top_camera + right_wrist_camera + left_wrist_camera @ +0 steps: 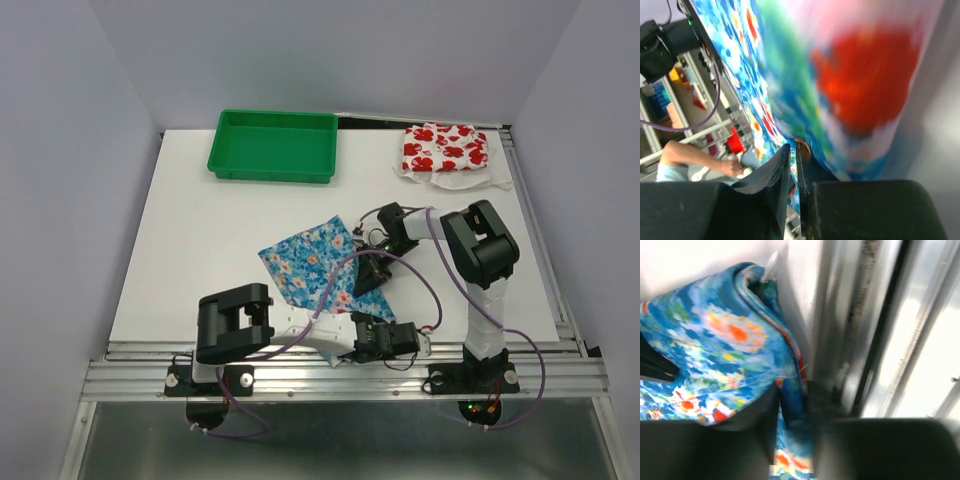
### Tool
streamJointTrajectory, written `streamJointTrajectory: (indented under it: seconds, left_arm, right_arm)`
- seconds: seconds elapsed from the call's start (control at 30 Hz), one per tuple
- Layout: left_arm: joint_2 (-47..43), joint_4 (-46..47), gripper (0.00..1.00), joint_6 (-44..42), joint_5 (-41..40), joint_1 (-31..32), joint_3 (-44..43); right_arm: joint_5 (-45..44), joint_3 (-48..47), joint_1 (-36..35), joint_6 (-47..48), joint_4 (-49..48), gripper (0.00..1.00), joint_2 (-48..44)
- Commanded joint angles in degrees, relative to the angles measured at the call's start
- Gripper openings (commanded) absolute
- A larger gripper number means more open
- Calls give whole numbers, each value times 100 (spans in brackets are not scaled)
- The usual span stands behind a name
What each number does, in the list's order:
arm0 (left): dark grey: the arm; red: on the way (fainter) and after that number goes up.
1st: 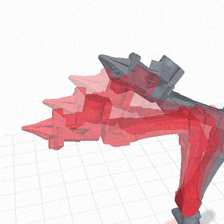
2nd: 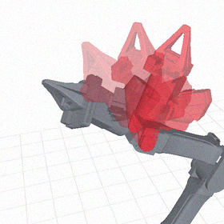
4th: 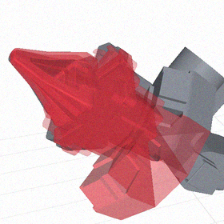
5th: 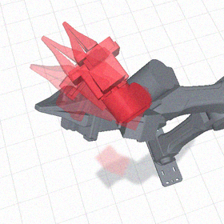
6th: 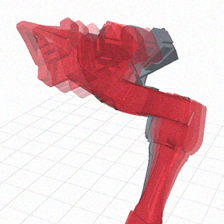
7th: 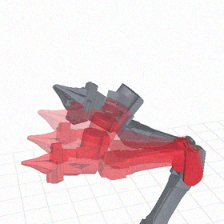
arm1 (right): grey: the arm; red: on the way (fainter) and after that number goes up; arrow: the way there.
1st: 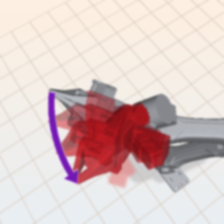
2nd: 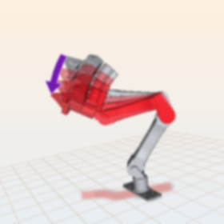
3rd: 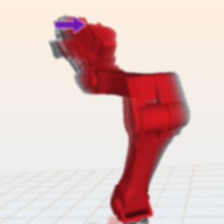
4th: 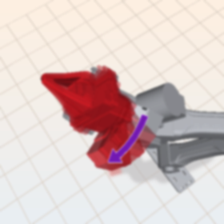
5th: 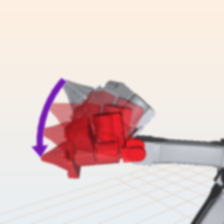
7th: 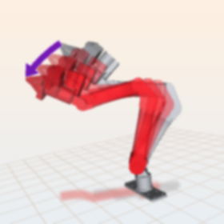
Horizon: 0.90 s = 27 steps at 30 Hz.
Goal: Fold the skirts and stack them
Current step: Fold the skirt
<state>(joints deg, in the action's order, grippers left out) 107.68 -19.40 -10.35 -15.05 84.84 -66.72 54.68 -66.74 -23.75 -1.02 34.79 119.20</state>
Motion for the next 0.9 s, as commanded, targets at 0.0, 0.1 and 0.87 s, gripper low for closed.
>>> streamJointTrajectory:
  seconds: [0.0,0.1,0.87]
  left_arm:
    - [254,-564,14,86,484,-55,-16]
    - [26,-705,0,-46,730,-55,-34]
    - [-1364,-1672,0,-1750,4264,-3227,-1211]
  right_arm:
    - [-1873,284,-95,524,-16,17,280]
    - [-1864,267,-95,558,11,17,288]
    - [-1838,214,-95,761,134,17,279]
